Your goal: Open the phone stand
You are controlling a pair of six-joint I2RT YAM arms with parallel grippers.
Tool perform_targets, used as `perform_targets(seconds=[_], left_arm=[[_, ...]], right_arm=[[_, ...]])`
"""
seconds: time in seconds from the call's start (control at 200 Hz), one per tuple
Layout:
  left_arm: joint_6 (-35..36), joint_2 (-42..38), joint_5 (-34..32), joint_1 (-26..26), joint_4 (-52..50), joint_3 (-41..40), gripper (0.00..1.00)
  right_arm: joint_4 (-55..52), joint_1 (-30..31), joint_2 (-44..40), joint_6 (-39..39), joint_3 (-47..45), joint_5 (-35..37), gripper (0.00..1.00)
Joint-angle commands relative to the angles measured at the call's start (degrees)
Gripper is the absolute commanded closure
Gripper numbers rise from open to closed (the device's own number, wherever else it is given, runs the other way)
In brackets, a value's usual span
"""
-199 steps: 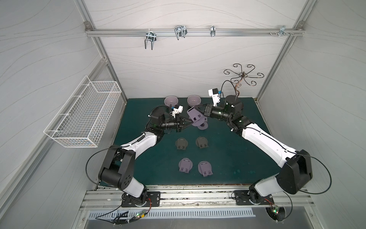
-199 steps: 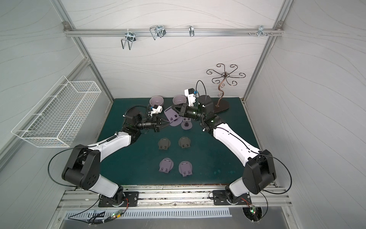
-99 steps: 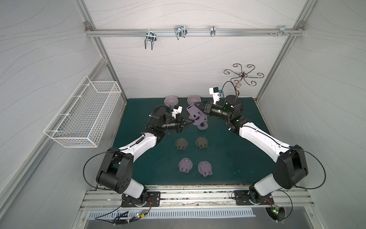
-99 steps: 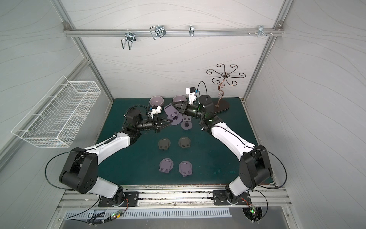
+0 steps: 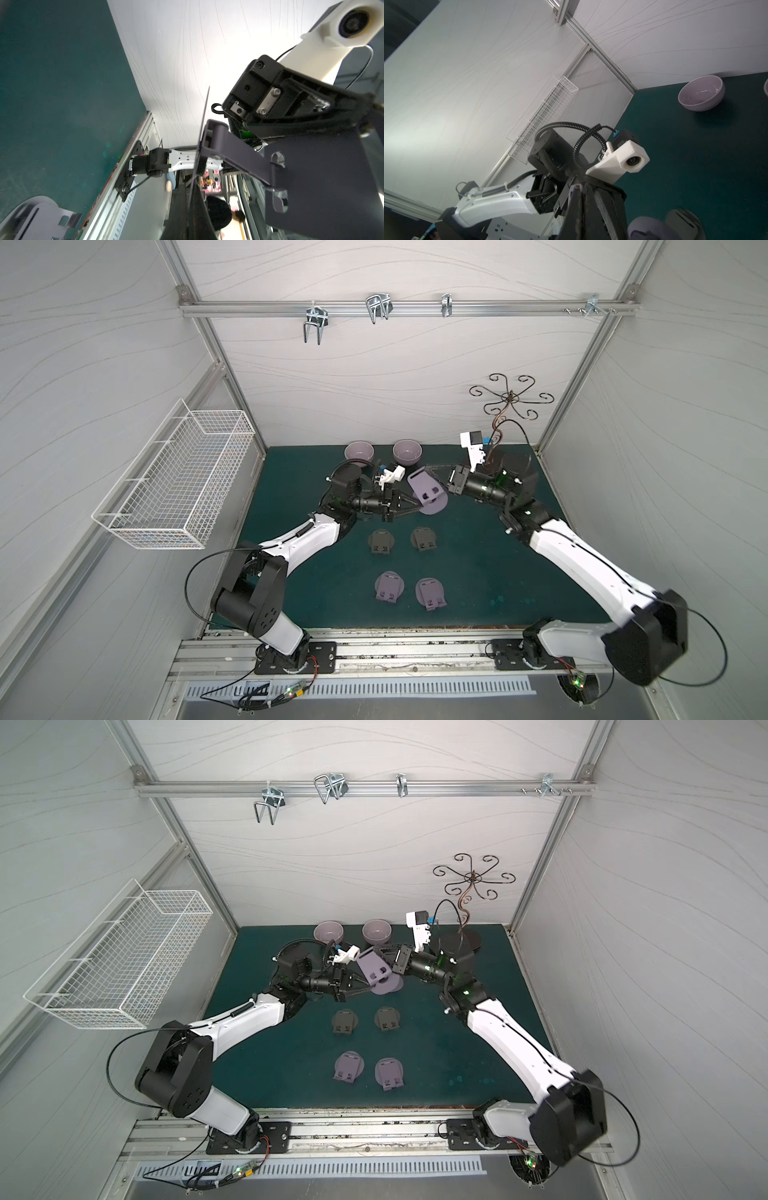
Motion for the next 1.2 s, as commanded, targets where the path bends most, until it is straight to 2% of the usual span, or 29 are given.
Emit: perform_targets(seconds=[0.0,0.095,0.14,0.21,0.275,0.335,0.38,0.455,0.52,0.59,0.635,0.76,0.82,0.865,0.955,1.196], left_arm=[[1.7,-0.5,7.0,-1.2,-7.2,-0.7,1.00],[2.4,-0.4,7.6,-1.2,-6.5,0.2,1.00],[3.3,-0.7,8.2,-1.3,-6.6,1.1,1.00],[5.4,-1.5,9.3,-1.3,-7.0,2.2,1.00],[8.0,-2.8,10.4,-1.5,-7.2,3.0,1.00],[12.5,-4.2,11.1,-1.7,-12.9,4.1,1.00],[17.4,-4.9,11.1,-1.7,-18.5,5.3,1.00],[22.8,-5.6,11.2,-1.7,-25.4,6.6,1.00],[22.4,-5.7,11.4,-1.6,-24.8,6.4,1.00],[21.5,-6.0,11.7,-1.7,-23.4,6.3,1.00],[21.5,-6.3,11.7,-1.6,-23.3,6.3,1.00],[21.9,-6.5,11.7,-1.7,-23.4,6.3,1.00],[21.8,-6.3,11.6,-1.7,-23.4,6.3,1.00],[21.7,-6.0,11.6,-1.7,-23.4,6.4,1.00],[21.6,-5.5,11.4,-1.7,-23.6,6.4,1.00],[21.7,-4.2,11.3,-1.7,-23.8,7.0,1.00]], right_arm=[[-4.2,0.2,-6.2,-14.0,3.0,6.2,1.00],[-4.8,-0.8,-6.9,-13.1,3.2,0.2,1.00],[-6.4,-0.8,-6.7,-12.9,4.1,-2.2,0.90],[-8.8,-0.8,-6.5,-13.0,5.3,-5.4,0.91],[-13.2,-1.0,-6.1,-13.7,7.2,-7.1,0.78],[-16.5,-1.4,-6.1,-14.2,8.8,-8.6,0.57],[-17.8,-1.8,-6.0,-14.5,9.3,-10.0,0.48],[-19.1,-2.2,-5.8,-14.5,9.8,-12.6,0.41],[-20.6,-2.6,-5.5,-14.4,9.9,-14.4,0.34],[-23.0,-3.6,-5.5,-14.5,9.9,-15.8,0.32],[-23.5,-5.3,-5.9,-14.4,9.2,-17.5,0.27],[-25.6,-11.4,-5.5,-13.1,9.3,-23.9,0.24],[-25.8,-12.4,-4.8,-12.2,9.2,-26.2,0.29],[-25.1,-12.1,-4.3,-11.3,8.9,-27.7,0.36],[-22.6,-10.8,-2.6,-8.7,8.3,-31.5,0.43],[-27.0,-6.6,-1.1,-11.3,7.2,-31.6,0.47]])
